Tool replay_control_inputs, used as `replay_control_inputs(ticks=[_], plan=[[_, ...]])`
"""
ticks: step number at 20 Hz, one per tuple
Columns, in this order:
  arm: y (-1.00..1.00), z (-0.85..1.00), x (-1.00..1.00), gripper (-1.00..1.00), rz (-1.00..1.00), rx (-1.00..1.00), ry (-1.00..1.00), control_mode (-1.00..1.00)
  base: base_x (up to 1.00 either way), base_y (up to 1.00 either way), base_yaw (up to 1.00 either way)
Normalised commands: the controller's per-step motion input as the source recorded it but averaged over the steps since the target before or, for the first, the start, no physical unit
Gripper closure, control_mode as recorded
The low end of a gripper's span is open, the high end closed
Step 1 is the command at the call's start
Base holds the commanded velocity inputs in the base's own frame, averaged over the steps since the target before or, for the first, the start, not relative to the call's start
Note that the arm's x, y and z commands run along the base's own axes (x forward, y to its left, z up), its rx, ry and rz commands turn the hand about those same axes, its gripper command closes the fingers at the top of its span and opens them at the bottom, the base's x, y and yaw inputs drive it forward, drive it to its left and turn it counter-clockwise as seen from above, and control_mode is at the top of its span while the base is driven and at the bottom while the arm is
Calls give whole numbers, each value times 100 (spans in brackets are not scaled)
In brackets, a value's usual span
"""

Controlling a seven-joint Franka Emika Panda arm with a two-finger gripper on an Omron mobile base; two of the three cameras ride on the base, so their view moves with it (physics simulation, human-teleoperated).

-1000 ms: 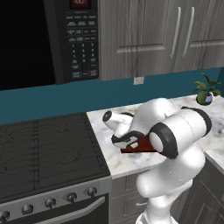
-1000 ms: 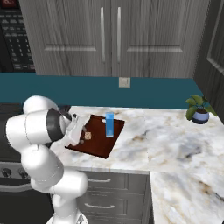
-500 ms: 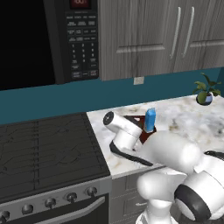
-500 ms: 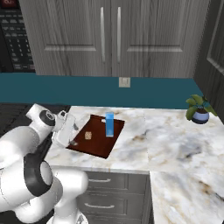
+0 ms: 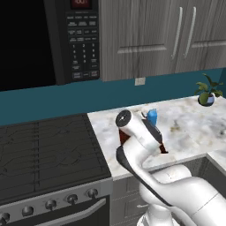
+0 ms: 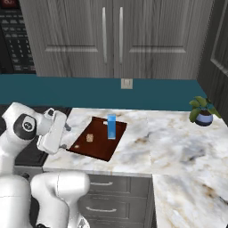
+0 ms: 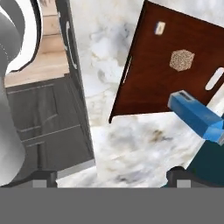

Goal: Take out the milk from the fridge and place it on the tray on the counter. Then take the sugar cube near the tray and place it in the tray.

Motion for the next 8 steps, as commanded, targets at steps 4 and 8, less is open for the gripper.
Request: replay_control_inputs(ticks=[4,8], plan=[[-17,100,-58,-100,-5,6,0,-100,0,0,0],[-38,100,-63,-100,-2,9,0,-100,0,0,0]])
